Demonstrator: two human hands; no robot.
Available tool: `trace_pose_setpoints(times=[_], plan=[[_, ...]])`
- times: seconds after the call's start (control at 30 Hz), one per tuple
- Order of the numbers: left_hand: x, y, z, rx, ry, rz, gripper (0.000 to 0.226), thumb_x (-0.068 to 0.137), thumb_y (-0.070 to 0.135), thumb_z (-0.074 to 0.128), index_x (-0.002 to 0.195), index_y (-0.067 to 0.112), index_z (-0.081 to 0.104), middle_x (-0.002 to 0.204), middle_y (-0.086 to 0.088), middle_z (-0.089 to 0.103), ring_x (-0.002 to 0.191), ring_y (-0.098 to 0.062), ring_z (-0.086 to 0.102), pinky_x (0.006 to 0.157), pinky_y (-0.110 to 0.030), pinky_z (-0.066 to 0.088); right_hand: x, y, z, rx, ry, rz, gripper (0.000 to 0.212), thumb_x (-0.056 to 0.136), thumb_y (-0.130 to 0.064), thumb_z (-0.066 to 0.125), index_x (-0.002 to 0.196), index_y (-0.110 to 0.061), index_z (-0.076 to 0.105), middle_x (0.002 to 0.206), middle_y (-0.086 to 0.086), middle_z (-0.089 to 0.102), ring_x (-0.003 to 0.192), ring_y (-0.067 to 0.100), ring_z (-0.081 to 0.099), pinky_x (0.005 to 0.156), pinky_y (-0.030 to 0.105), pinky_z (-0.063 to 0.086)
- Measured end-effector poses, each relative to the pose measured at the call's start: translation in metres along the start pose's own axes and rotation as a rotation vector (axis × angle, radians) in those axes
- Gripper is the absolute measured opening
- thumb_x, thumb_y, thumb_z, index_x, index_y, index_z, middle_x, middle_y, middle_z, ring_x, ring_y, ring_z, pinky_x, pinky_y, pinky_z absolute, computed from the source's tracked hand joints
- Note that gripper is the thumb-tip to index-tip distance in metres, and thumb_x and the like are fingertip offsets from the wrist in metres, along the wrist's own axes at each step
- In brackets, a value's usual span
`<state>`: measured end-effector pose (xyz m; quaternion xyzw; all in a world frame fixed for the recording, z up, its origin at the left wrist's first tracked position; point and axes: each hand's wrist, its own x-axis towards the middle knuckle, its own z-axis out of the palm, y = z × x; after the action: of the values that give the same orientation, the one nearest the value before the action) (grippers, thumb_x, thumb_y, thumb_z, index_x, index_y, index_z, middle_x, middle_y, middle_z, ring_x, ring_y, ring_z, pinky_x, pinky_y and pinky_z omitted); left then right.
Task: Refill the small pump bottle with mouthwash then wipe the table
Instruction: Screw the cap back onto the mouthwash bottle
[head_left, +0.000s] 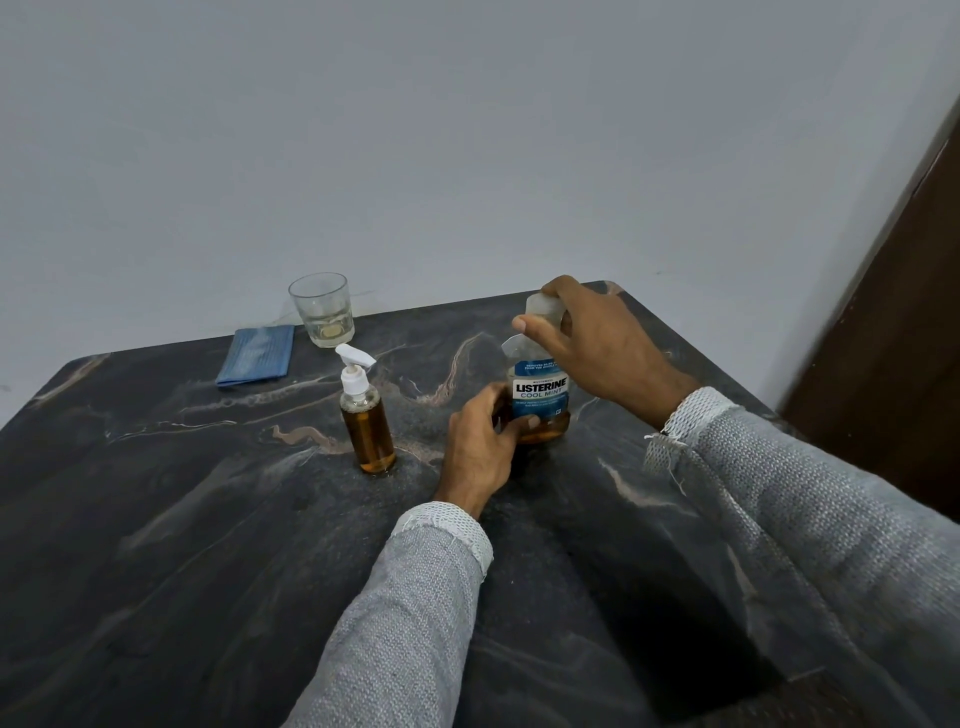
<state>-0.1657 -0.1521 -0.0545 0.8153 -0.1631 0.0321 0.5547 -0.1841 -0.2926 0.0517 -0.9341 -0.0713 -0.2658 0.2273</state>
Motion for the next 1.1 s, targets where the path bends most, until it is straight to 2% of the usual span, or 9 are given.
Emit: trace_pose_setpoints(times=[0.13,0.27,0.33,0.43,0.53,0.63,0.8,0.97,1.1], plan=[[0.000,-0.001,-0.001,-0.038,-0.016,0.003,0.044,0.083,0.017,0.073,0.124,0.023,0.058,0.123,0.006,0.065,0.107,0.002,0.055,0.091,-0.014,0.043,-0.002,0.004,-0.002,0.023,0.008,-0.015,0.050,0.087,-0.055,0.058,0.118,-0.015,0.054,0.098,-0.003,0.061,0.079,0.004,0.053,0.062,0.015,0.035],[0.001,-0.002,-0.004,-0.142,-0.071,-0.011,0.045,0.083,0.005,0.071,0.124,0.017,0.057,0.124,0.002,0.065,0.116,-0.007,0.059,0.101,-0.026,0.046,-0.009,0.023,0.000,0.278,-0.143,0.117,0.073,0.076,-0.059,0.069,0.132,-0.022,0.043,0.123,-0.004,0.049,0.106,0.008,0.050,0.077,0.015,0.039],[0.002,-0.003,-0.008,-0.171,-0.129,-0.035,0.050,0.083,-0.002,0.069,0.128,0.013,0.054,0.128,-0.001,0.062,0.122,-0.012,0.057,0.105,-0.029,0.045,-0.018,0.034,0.006,0.391,-0.250,0.205,0.081,0.074,-0.050,0.075,0.139,-0.022,0.035,0.128,-0.010,0.043,0.114,0.005,0.044,0.074,0.007,0.036],[0.003,-0.005,-0.018,-0.190,-0.235,-0.065,0.060,0.083,-0.015,0.059,0.132,0.016,0.047,0.136,0.000,0.055,0.126,-0.008,0.050,0.099,-0.016,0.045,-0.034,0.045,0.022,0.549,-0.313,0.272,0.077,0.074,-0.033,0.081,0.136,-0.023,0.035,0.124,-0.018,0.046,0.113,0.002,0.047,0.069,0.001,0.042],[0.005,-0.004,-0.029,-0.140,-0.218,-0.065,0.067,0.080,-0.019,0.051,0.133,0.023,0.046,0.133,0.007,0.052,0.129,-0.008,0.045,0.094,-0.009,0.043,-0.045,0.049,0.042,0.677,-0.273,0.306,0.067,0.074,-0.022,0.081,0.129,-0.021,0.043,0.119,-0.013,0.057,0.110,0.004,0.055,0.082,0.008,0.048],[0.005,-0.004,-0.030,0.147,-0.077,-0.008,0.060,0.085,-0.003,0.059,0.138,0.022,0.046,0.141,0.003,0.051,0.131,-0.012,0.045,0.105,-0.028,0.041,-0.051,0.050,0.057,0.694,-0.203,0.316,0.060,0.078,-0.021,0.079,0.129,-0.018,0.048,0.129,-0.003,0.060,0.120,0.014,0.056,0.099,0.026,0.048],[0.003,-0.009,-0.024,0.360,0.023,0.064,0.055,0.090,0.016,0.063,0.140,0.025,0.043,0.138,0.002,0.053,0.129,-0.015,0.047,0.107,-0.036,0.041,-0.055,0.055,0.066,0.651,-0.053,0.338,0.052,0.077,-0.024,0.080,0.121,-0.018,0.053,0.119,-0.004,0.064,0.110,0.012,0.061,0.095,0.033,0.052],[0.003,-0.010,-0.019,0.370,0.023,0.062,0.065,0.090,0.021,0.064,0.146,0.027,0.031,0.135,0.004,0.054,0.124,-0.014,0.050,0.105,-0.038,0.043,-0.059,0.072,0.061,0.593,0.166,0.386,0.045,0.074,-0.030,0.082,0.106,-0.023,0.052,0.101,-0.015,0.064,0.092,0.000,0.064,0.075,0.019,0.056],[0.001,-0.011,-0.016,0.409,-0.068,0.062,0.068,0.090,0.027,0.064,0.147,0.026,0.026,0.137,0.002,0.053,0.127,-0.018,0.049,0.106,-0.046,0.042,-0.056,0.091,0.055,0.528,0.267,0.435,0.046,0.073,-0.032,0.082,0.105,-0.026,0.050,0.097,-0.015,0.064,0.086,-0.001,0.065,0.071,0.017,0.055]])
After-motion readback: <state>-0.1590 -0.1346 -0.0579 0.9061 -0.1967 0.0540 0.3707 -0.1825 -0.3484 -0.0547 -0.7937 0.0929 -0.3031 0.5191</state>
